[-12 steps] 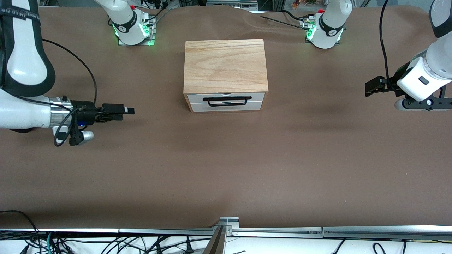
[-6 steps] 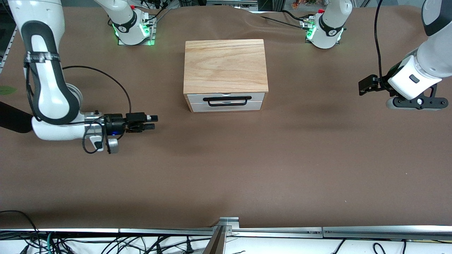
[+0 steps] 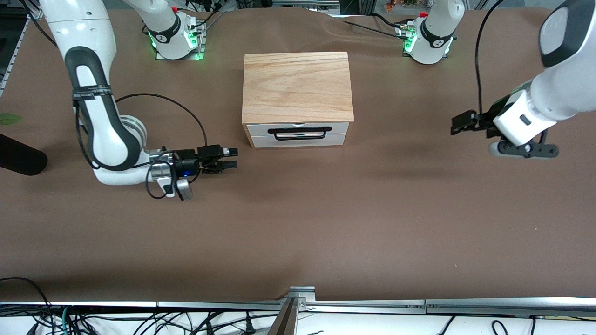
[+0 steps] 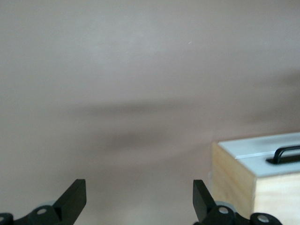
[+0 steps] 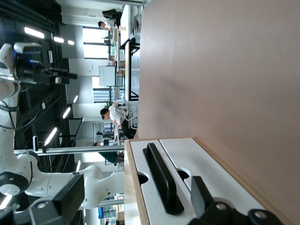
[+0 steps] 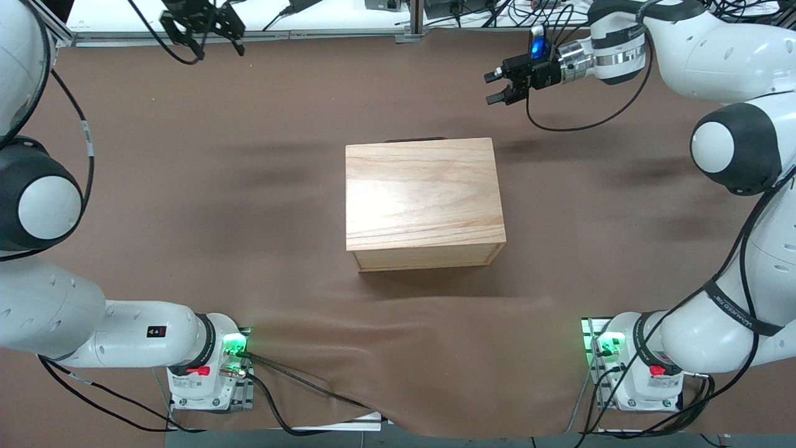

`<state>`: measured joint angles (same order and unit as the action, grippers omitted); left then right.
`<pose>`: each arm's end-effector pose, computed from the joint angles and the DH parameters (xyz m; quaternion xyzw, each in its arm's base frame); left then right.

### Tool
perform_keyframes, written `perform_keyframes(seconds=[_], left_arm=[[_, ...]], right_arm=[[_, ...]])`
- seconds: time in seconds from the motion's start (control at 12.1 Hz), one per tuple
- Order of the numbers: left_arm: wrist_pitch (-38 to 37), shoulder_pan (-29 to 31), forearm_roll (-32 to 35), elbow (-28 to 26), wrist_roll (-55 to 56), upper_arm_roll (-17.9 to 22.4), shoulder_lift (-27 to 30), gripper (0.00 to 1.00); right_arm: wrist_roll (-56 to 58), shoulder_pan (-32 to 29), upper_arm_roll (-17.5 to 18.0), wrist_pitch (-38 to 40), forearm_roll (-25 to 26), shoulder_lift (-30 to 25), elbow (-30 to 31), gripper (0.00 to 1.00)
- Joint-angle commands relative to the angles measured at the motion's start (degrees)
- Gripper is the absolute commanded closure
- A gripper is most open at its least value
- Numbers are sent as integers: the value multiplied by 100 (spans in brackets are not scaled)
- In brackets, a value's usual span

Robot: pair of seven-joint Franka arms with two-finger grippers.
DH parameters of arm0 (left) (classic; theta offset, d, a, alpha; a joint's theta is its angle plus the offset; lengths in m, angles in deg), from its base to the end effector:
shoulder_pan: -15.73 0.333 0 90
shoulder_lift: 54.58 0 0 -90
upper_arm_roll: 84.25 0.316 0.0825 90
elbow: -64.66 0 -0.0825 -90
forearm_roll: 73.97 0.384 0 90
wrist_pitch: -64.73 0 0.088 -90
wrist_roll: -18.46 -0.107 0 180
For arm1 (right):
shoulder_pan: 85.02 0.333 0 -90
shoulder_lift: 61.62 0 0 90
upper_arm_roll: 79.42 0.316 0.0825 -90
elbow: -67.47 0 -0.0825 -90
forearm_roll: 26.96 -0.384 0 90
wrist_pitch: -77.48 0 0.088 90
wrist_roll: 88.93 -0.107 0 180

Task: Pull top drawer with both arms simultaneously
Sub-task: 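Bring both grippers to opposite ends of the black drawer handle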

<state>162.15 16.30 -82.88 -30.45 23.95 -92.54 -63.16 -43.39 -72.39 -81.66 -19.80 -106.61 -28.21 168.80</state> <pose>0.5904 -0.0901 0.5088 0.9947 -0.0050 -0.0635 0.0803 0.6051 0.2084 0.2548 -0.7805 -0.0962 0.0626 0.6146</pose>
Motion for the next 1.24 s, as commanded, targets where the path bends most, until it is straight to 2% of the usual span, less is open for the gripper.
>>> perform_keyframes(seconds=[0.0,0.08,0.16,0.33,0.49,0.58,0.91,1.15], left_arm=[[1239,-5,-269,-900,4,-347,-20,0],[1662,-5,-330,-1156,4,-418,-108,0],[2066,-5,-714,-1402,-56,-515,-213,0],[2622,-5,-1776,-1833,-127,-699,-363,0],[2878,4,-2218,-1975,-678,-814,-608,0],[2905,4,-2829,-2002,-1081,-815,-793,0],[2985,4,-5773,-2195,-4039,-815,-1540,0],[2801,-13,-7305,-2397,-5896,-902,-1875,0]], right_arm=[[533,168,-4,-11,-366,51,246,0],[744,291,-4,-37,-664,104,343,0],[911,440,-4,-54,-884,165,405,0],[1211,591,-4,-55,-983,332,423,0],[1413,670,5,-46,-992,438,501,0],[1501,697,5,-46,-992,499,511,0],[1783,899,5,15,-1335,526,695,0],[1958,969,14,33,-1343,526,861,0]])
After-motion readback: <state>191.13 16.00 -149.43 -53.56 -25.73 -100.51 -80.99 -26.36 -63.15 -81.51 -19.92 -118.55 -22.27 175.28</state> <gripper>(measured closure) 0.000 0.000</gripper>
